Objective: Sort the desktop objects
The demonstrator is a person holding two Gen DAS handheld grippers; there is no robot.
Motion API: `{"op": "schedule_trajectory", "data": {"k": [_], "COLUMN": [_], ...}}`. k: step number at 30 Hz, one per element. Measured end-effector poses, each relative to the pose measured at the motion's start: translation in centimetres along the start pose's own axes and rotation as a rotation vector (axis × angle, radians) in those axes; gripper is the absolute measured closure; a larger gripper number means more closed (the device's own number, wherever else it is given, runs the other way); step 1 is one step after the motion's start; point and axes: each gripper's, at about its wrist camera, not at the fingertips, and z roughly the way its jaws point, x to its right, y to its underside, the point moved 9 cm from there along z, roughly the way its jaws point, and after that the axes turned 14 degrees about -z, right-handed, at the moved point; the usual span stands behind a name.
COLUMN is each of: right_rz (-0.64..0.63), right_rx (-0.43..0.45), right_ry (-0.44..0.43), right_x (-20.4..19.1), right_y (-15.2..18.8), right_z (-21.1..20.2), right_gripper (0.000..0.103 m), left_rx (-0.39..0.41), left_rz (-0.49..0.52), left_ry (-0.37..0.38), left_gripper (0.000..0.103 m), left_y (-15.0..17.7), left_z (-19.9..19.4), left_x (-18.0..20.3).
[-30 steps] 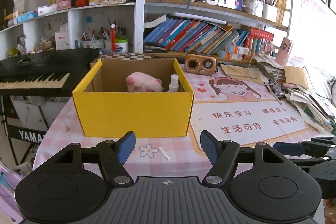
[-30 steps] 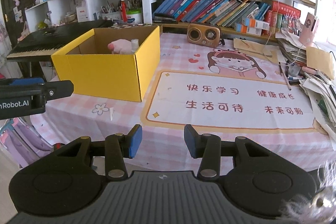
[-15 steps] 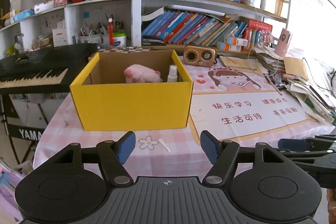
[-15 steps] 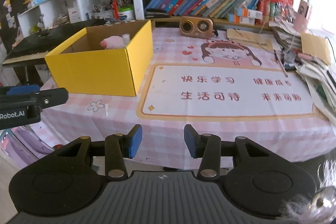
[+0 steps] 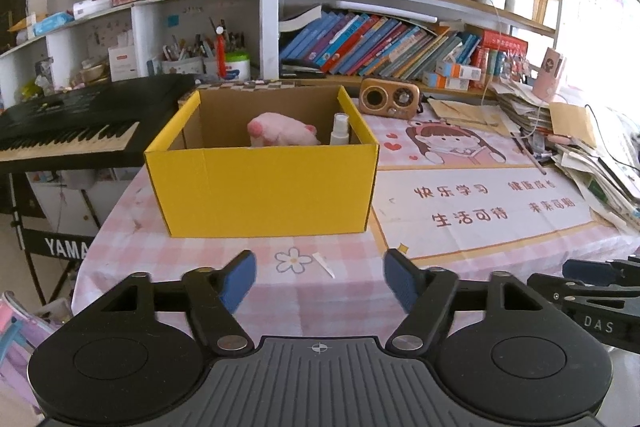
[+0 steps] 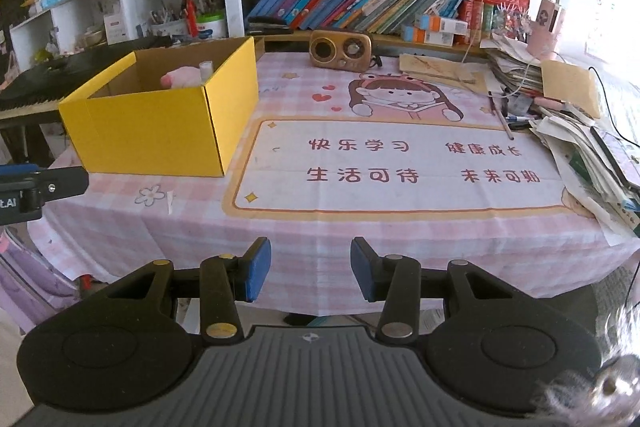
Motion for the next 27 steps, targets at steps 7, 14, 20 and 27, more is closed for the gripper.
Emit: {"op": "schedule_trajectory", "data": {"k": [7, 14, 20, 27], "right_rz": [0.012, 0.006, 0.015, 0.015], "right_rx": [-0.002, 0.002, 0.004, 0.008], "right_ry": [-0.008, -0.002, 0.018, 0.027], "right_x": [-0.7, -1.0, -0.1, 0.4], "right_y": [1.3, 1.9, 2.0, 2.0], "right_z": [-1.3, -2.1, -2.7, -2.9], "right_gripper": [0.057, 0.055, 0.054, 0.054], "left_rx": [-0.013, -0.017, -0.011, -0.005], "left_rz": [0.034, 0.042, 0.032, 0.023], "left_ry": [0.027, 0.056, 0.059, 0.056], "left_gripper": [0.017, 0.016, 0.016, 0.016], "left_y": [0.8, 1.2, 1.1, 0.8], "left_z": [-0.3, -0.6, -0.7, -0.6], "left_x": [1.4, 2.6, 2.7, 2.8]}}
